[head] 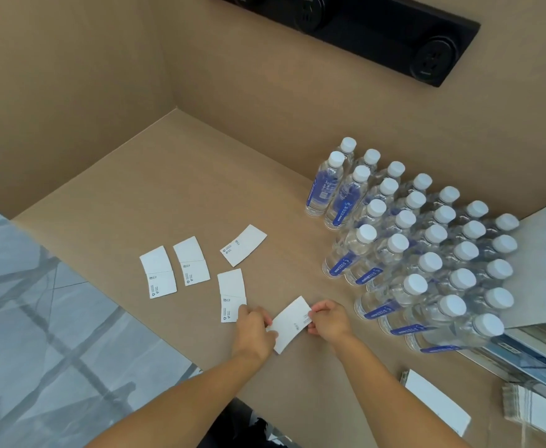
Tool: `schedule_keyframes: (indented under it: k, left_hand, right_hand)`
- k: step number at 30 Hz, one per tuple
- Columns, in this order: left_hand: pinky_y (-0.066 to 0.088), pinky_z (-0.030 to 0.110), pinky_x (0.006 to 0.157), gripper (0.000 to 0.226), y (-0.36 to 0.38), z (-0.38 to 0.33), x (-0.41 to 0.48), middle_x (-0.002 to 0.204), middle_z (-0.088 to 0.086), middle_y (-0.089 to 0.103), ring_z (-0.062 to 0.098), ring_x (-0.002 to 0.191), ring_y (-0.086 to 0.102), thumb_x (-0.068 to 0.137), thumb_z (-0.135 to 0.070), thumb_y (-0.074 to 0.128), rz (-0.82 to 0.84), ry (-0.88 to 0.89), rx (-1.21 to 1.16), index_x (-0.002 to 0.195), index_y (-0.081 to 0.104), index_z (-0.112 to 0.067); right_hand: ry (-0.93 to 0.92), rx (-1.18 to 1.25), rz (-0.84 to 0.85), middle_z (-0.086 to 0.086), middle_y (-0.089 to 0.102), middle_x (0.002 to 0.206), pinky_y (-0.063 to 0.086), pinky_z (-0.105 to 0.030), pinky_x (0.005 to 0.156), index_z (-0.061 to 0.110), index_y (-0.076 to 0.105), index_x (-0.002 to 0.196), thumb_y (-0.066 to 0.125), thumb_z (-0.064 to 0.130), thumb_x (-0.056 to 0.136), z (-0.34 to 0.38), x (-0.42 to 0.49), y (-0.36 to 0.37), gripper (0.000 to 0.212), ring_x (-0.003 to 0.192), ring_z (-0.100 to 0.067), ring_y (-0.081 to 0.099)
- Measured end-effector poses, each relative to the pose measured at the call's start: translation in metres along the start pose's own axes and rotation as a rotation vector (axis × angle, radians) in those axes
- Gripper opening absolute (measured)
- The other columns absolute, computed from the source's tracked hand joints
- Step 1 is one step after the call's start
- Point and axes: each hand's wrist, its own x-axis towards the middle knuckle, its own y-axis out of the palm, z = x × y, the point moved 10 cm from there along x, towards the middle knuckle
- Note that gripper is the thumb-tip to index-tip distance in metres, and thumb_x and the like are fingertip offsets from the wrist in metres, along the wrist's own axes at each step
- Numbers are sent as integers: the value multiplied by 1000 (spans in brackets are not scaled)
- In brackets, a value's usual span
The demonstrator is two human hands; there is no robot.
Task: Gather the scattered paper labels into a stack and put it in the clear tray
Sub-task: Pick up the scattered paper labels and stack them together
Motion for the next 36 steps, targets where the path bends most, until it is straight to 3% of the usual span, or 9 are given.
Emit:
schedule_keyframes:
  k: [2, 5, 7, 9, 13, 19, 23, 27, 36]
  left_hand:
    - [45, 24, 76, 19, -9, 1, 4, 106, 4, 51, 15, 84, 53, 80, -15, 73, -13, -6, -22, 86, 56, -20]
    - [46, 26, 73, 23, -20, 8, 8, 100, 7, 62, 20, 86, 61, 80, -16, 75, -2, -63, -142, 93, 56, -14]
    - [57, 32, 63, 25, -24, 21, 5, 92, 16, 65, 27, 71, 65, 83, -10, 75, 40, -225, -396, 98, 56, -7]
    - [58, 29, 46, 24, -28, 30, -2, 84, 19, 61, 25, 58, 60, 83, -2, 74, 58, -397, -715, 92, 52, -5]
    - [57, 22, 45, 22, -53, 39, -2, 79, 13, 62, 19, 61, 57, 82, 1, 75, -3, -453, -886, 78, 54, -6]
    - [59, 31, 68, 19, -71, 51, 3, 86, 14, 64, 21, 70, 61, 84, 3, 72, -65, -467, -975, 93, 57, -5]
    - [59, 32, 68, 21, -74, 54, 5, 100, 19, 64, 26, 77, 63, 85, 5, 69, -87, -476, -995, 87, 56, -11]
    - [60, 31, 66, 21, -73, 55, 4, 104, 17, 65, 28, 86, 65, 87, 4, 67, -68, -473, -963, 98, 59, -12]
    - [60, 30, 60, 23, -83, 73, 9, 90, 17, 68, 22, 67, 64, 86, 5, 67, 2, -485, -890, 99, 55, -10]
  right_hand:
    - [-6, 89, 29, -15, 67, 89, 60, -34, 69, 5, 59, 83, 57, -3, 92, 7, -2, 1, 12, 70, -23, 64]
    - [-26, 203, 95, -19, 66, 94, 60, -33, 69, 0, 59, 87, 58, -5, 91, 23, -6, 8, 7, 81, -27, 66]
    - [-42, 268, 124, -22, 65, 96, 59, -32, 69, -2, 58, 91, 56, -7, 92, 34, -9, 14, 5, 82, -26, 66]
    - [-60, 306, 141, -25, 65, 99, 58, -33, 70, -2, 56, 92, 54, -8, 93, 45, -12, 20, 6, 84, -27, 66]
    - [-82, 330, 185, -28, 65, 103, 57, -38, 81, -2, 55, 92, 55, -9, 93, 64, -17, 35, 7, 89, -31, 66]
    - [-145, 289, 216, -22, 67, 96, 59, -27, 68, -2, 59, 88, 57, -9, 91, 93, -25, 46, 8, 88, -28, 68]
    - [-152, 265, 227, -22, 67, 96, 60, -25, 65, -3, 59, 87, 58, -9, 91, 100, -25, 50, 7, 87, -27, 68]
    - [-141, 227, 215, -23, 68, 97, 60, -24, 60, 0, 60, 81, 59, -10, 89, 99, -20, 54, 13, 85, -28, 68]
    - [-163, 77, 256, -24, 69, 94, 61, -32, 68, -1, 63, 86, 61, -9, 87, 109, -15, 79, 9, 70, -27, 64]
